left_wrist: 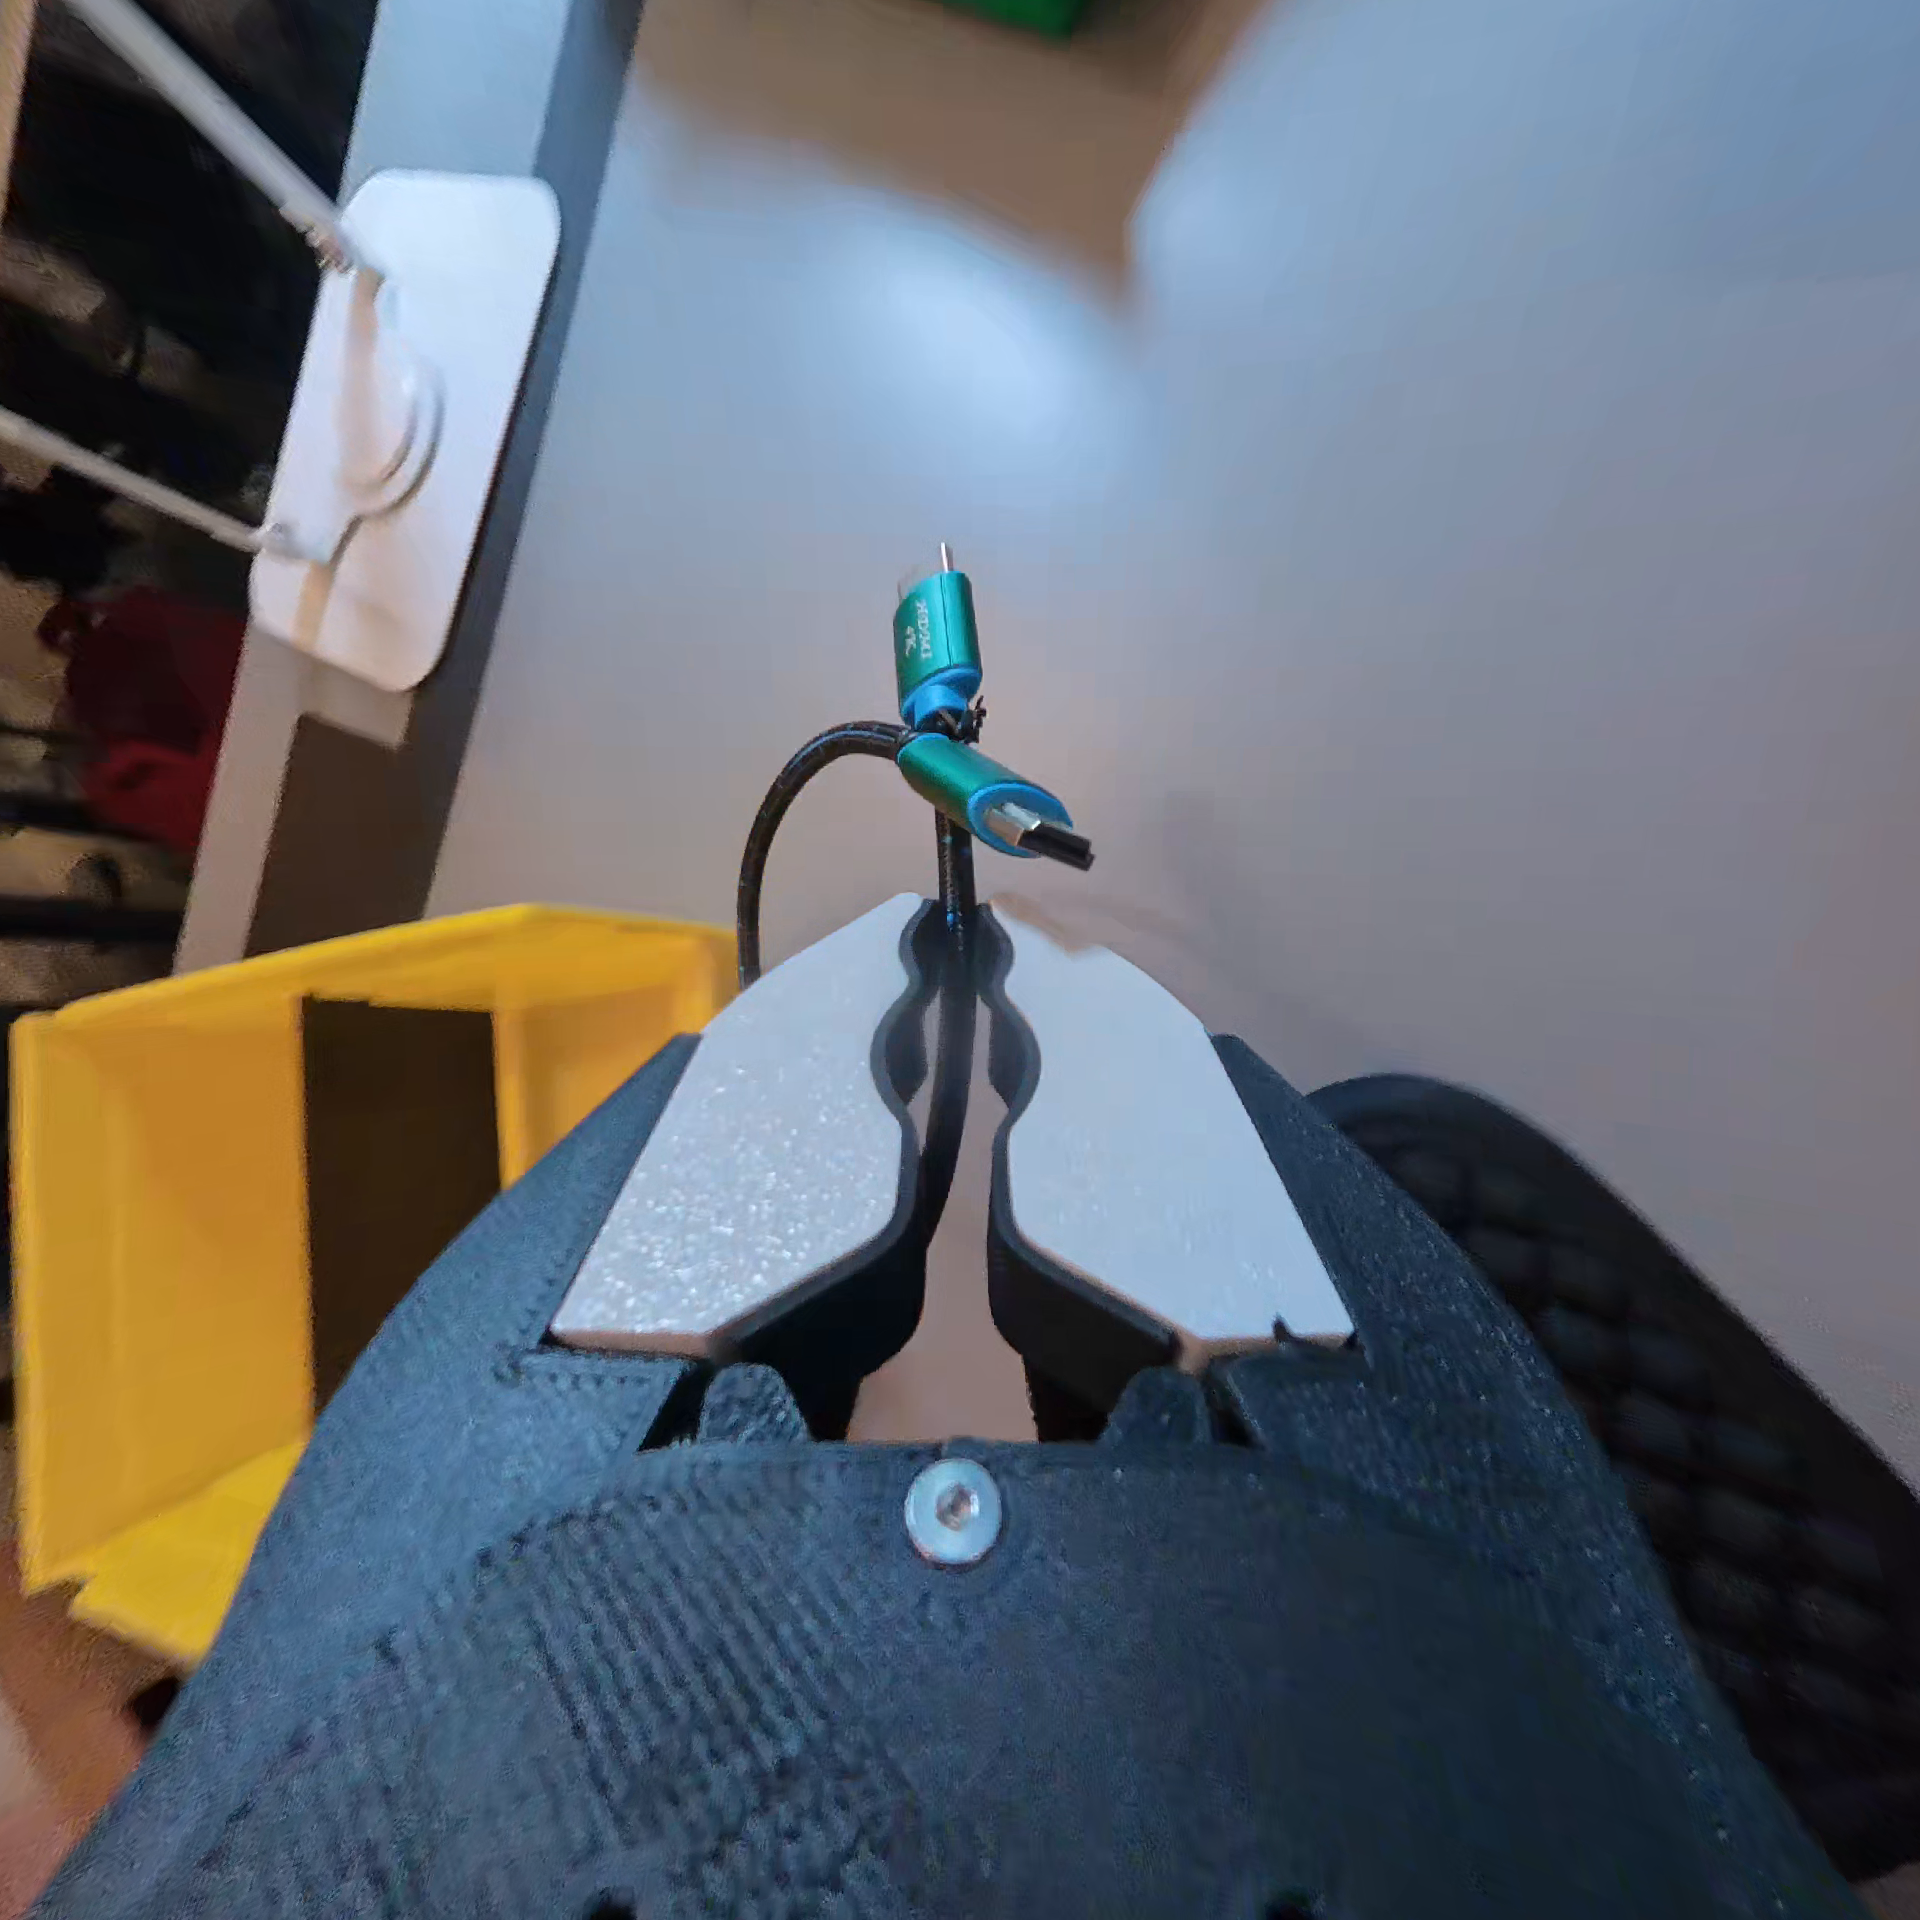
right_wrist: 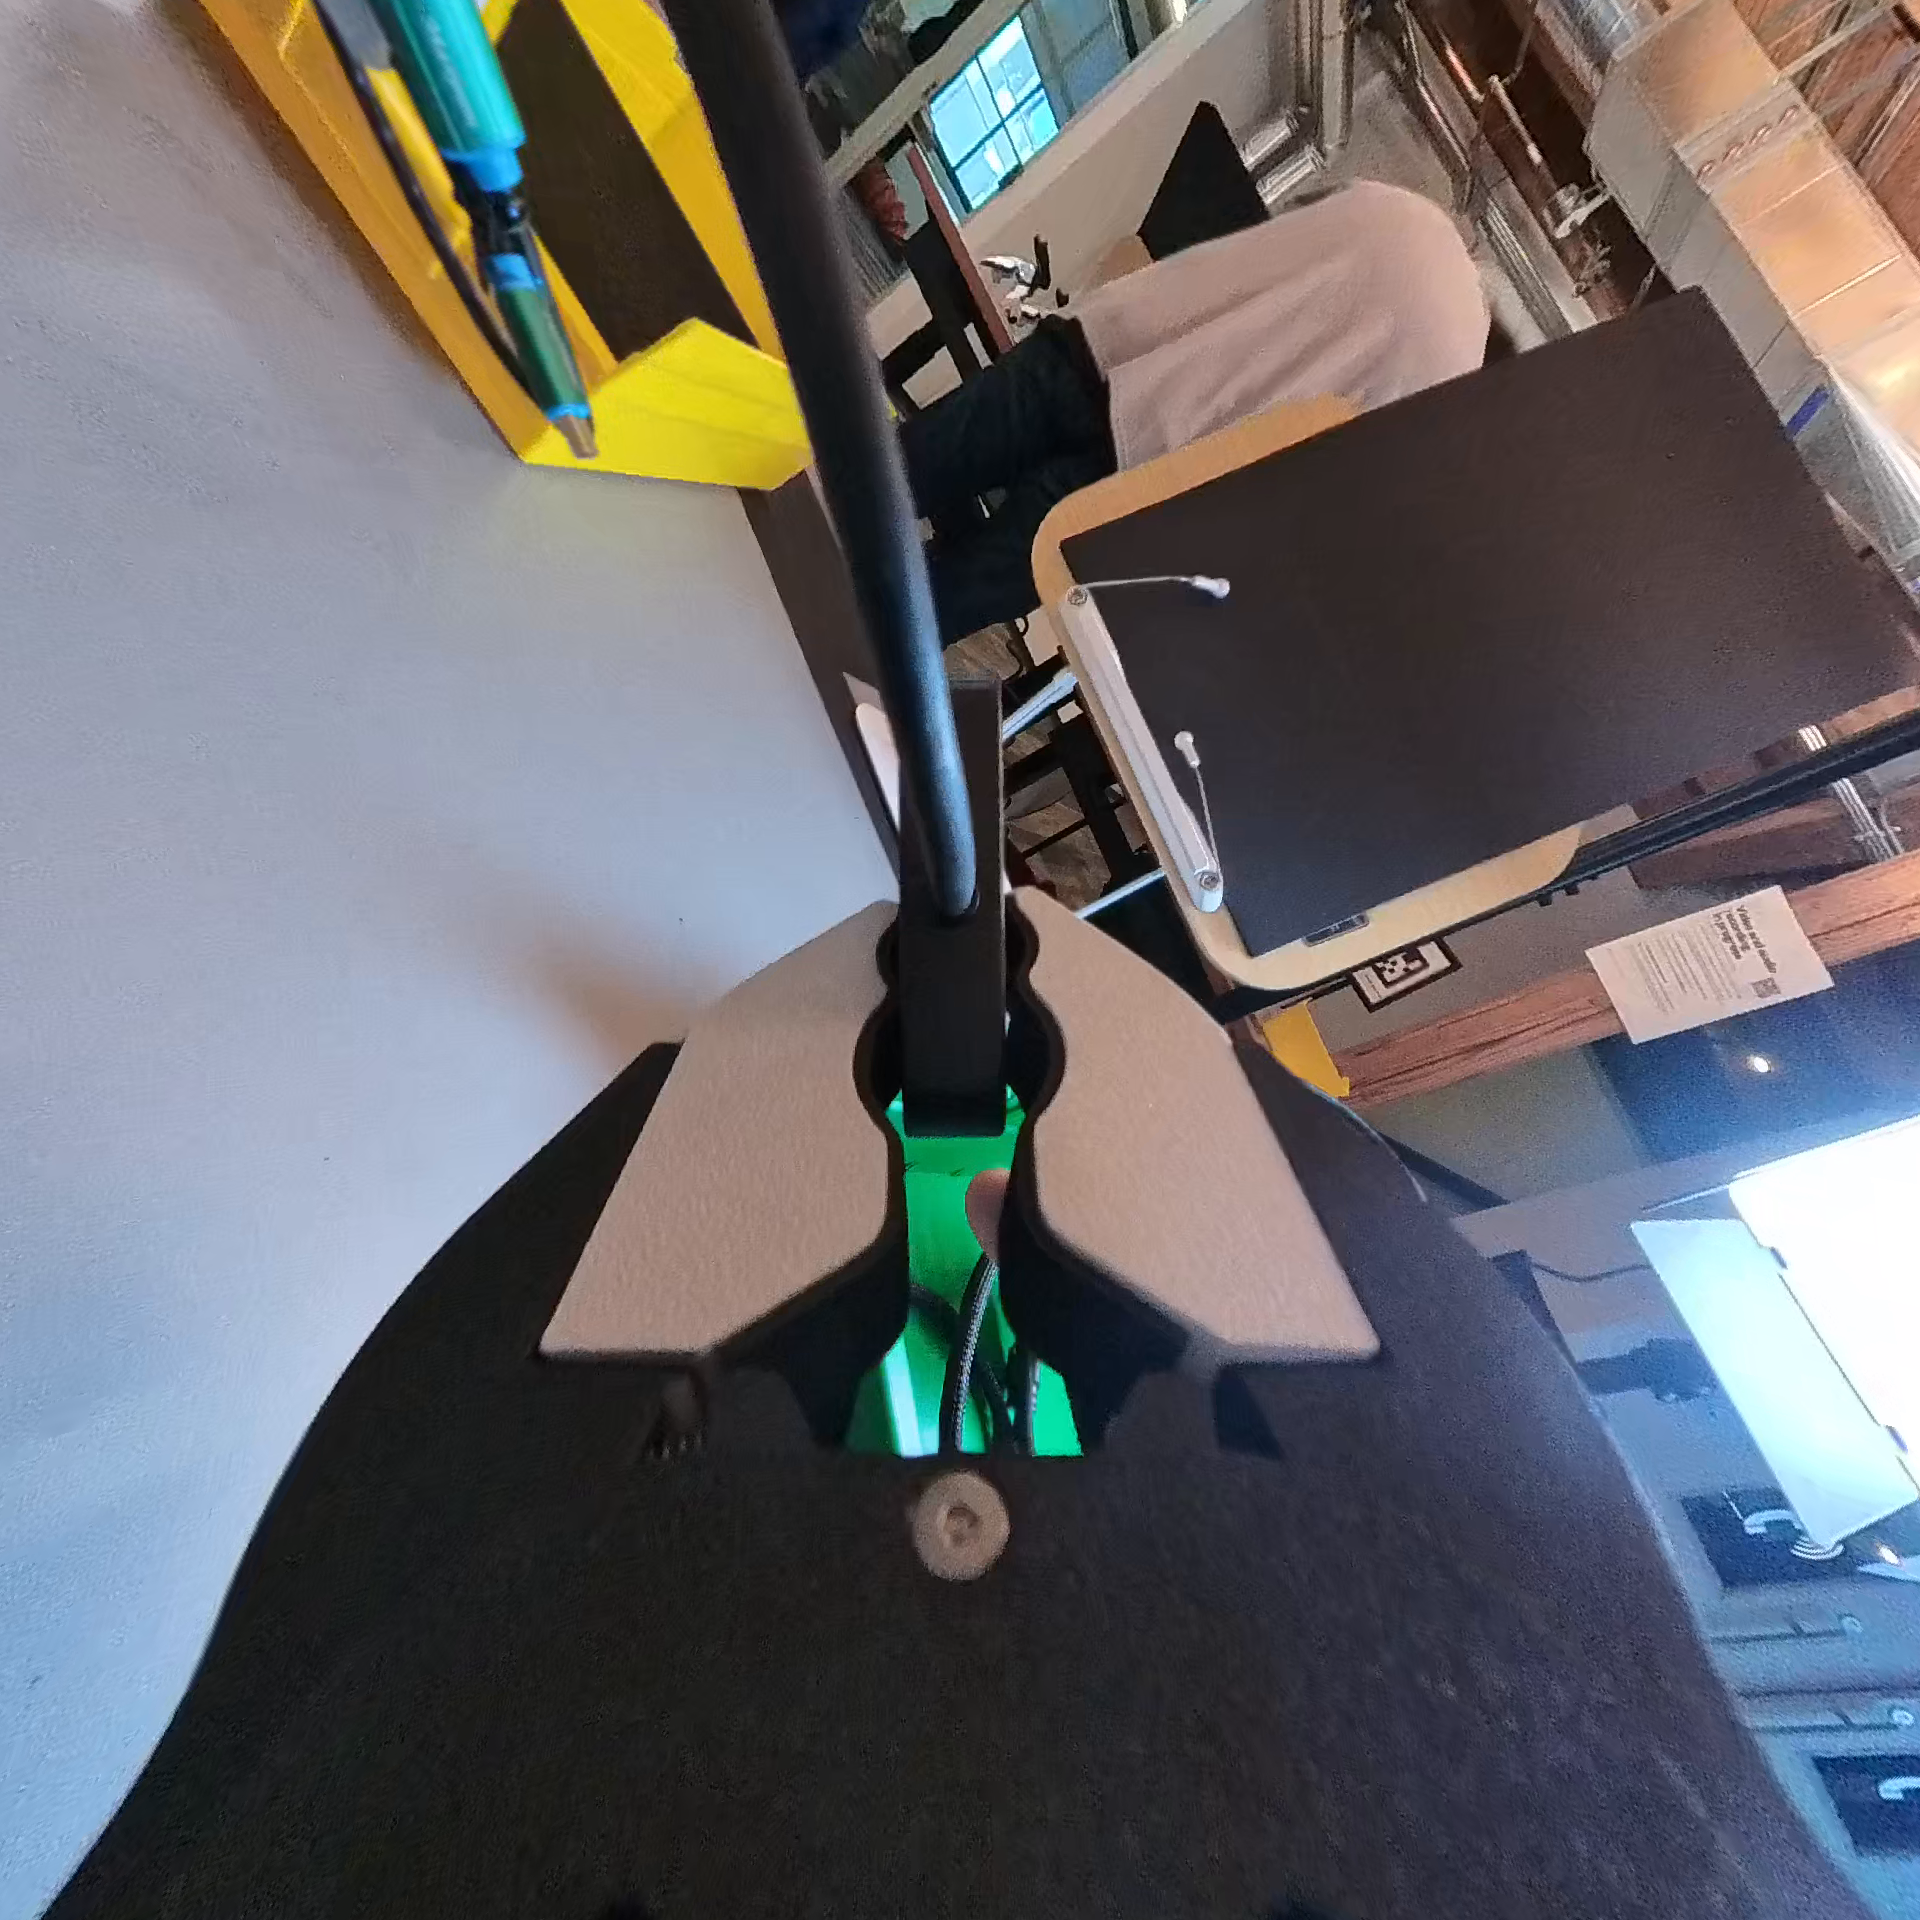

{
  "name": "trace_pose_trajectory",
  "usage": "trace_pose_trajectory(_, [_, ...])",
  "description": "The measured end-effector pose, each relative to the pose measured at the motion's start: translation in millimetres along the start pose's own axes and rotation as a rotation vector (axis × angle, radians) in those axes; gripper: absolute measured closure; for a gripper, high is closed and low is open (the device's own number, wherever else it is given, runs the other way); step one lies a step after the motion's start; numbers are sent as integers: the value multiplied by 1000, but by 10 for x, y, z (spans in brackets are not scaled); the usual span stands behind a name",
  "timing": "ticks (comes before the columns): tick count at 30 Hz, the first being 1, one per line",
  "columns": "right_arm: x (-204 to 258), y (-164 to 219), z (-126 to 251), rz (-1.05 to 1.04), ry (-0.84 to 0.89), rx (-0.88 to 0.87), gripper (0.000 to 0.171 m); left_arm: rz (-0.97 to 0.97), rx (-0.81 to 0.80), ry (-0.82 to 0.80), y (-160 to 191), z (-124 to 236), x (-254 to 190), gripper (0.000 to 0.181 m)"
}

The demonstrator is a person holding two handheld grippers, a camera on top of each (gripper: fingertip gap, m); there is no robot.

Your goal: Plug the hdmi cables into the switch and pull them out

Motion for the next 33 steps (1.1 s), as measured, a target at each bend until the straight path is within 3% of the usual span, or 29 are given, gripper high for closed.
trace_pose_trajectory(1, [6, 22, 1, -5, -4, 5, 157, -7, -30, 31, -29, -50, -89, 174])
trace_pose_trajectory(8, [35, 144, -7, -29, -24, 41, 156, -52, -87, 247, -74, -661, -535, 173])
trace_pose_trajectory(15, [3, 207, -1, -86, -40, 38, 156, 84, -210, 419, -53, -499, -385, 158])
trace_pose_trajectory(17, [1, 204, -5, -105, -51, 34, 156, 145, -177, 463, -69, -540, -384, 153])
trace_pose_trajectory(26, [73, 196, -42, -70, -74, 53, 156, 206, -27, 429, -312, -1038, -589, 139])
trace_pose_trajectory(33, [103, 194, -51, -48, -85, 55, 156, 87, -34, 342, -375, -1100, -603, 160])
Point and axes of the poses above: each gripper's, where its closed fingertips meet, z back along the fingers, y out of its underside, x = y × z across the jaws, the point moved 10 cm from there along z, back along the fingers, and after that the axes turned 12 degrees about x, right-handed, at the moved point
